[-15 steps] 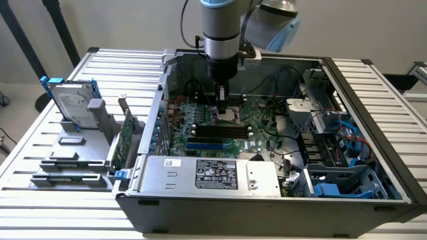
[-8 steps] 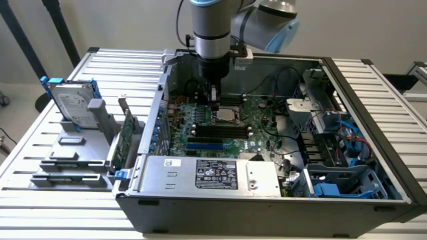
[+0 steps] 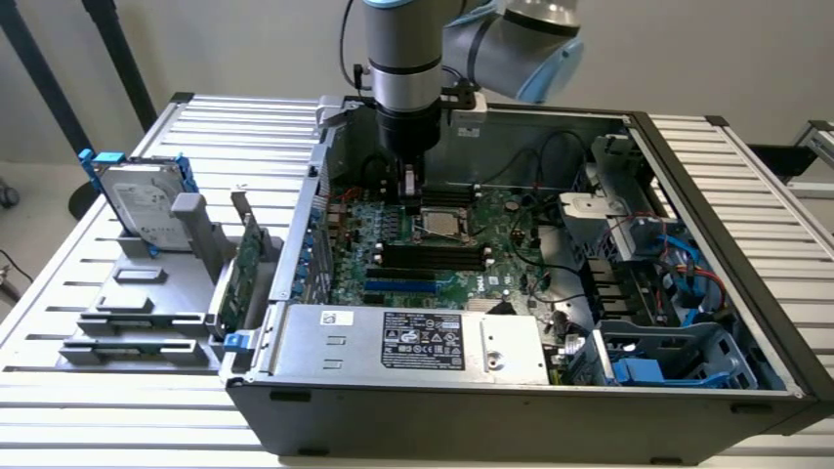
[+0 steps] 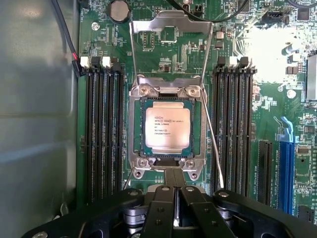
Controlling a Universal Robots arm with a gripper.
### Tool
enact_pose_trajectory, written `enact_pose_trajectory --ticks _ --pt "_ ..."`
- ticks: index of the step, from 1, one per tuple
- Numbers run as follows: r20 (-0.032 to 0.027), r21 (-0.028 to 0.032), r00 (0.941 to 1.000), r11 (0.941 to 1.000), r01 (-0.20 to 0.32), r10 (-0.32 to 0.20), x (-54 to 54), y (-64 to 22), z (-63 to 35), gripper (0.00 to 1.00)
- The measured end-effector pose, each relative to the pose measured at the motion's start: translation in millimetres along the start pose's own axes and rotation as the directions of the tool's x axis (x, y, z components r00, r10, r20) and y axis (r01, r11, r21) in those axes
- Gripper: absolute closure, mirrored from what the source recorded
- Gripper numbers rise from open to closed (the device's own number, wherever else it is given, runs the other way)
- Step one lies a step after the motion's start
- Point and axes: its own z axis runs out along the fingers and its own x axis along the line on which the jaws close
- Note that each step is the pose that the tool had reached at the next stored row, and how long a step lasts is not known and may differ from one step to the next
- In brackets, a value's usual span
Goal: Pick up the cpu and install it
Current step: 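Place the cpu into insertion slot, then close the cpu cover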
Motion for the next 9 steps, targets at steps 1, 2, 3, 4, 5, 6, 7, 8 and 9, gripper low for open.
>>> enact_pose_trajectory --ticks 1,2,3,4,5,6,7,8,9 --pt "0.0000 0.0000 1.0000 1.0000 0.000 0.000 0.0 0.0 0.0 0.89" --pt "0.0001 0.0001 1.0000 1.0000 0.000 0.000 0.0 0.0 0.0 0.89" --pt "0.0002 0.0001 1.0000 1.0000 0.000 0.000 0.0 0.0 -0.1 0.89" --pt "0.0002 0.0001 1.0000 1.0000 0.000 0.000 0.0 0.0 -0.1 0.89" --pt "0.0002 0.0001 1.0000 1.0000 0.000 0.000 0.0 0.0 -0.1 0.89" --pt "0.0002 0.0001 1.0000 1.0000 0.000 0.000 -0.1 0.0 -0.1 0.89" --pt "0.0002 0.0001 1.0000 1.0000 0.000 0.000 0.0 0.0 -0.1 0.89" --pt "0.0002 0.0002 1.0000 1.0000 0.000 0.000 -0.1 0.0 -0.1 0.89" --pt "0.0002 0.0001 1.0000 1.0000 0.000 0.000 0.0 0.0 -0.1 0.89"
